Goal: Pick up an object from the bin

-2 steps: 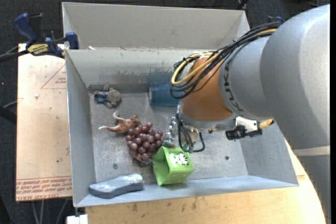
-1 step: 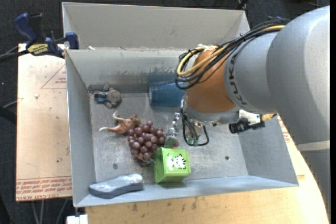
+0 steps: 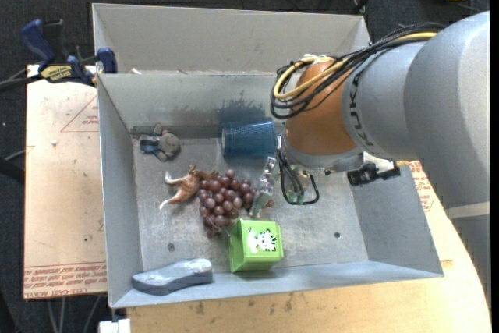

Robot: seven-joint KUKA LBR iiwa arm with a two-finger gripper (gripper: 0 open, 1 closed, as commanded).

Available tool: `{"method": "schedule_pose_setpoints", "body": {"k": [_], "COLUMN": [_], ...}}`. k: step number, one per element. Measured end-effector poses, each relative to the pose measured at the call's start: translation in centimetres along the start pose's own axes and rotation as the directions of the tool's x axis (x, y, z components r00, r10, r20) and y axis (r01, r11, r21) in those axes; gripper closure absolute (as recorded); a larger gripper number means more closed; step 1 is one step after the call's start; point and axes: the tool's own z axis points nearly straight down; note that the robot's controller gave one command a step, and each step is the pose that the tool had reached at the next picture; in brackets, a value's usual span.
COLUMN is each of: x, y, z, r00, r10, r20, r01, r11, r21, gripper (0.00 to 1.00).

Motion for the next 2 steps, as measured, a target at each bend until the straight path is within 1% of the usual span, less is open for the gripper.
{"method": "schedule_pose_setpoints", "body": {"k": [1, 2], "x": [1.4, 0.0], "y": [0.7, 6.7], "z": [-2.4, -19.6], "r00": [1.0, 0.991], "r10": [-0.026, -0.133], "r20": [-0.002, 0.007], "r01": [0.026, 0.132], "r11": [1.0, 0.991], "r21": [0.009, 0.005], "gripper": [1.0, 1.0]}}
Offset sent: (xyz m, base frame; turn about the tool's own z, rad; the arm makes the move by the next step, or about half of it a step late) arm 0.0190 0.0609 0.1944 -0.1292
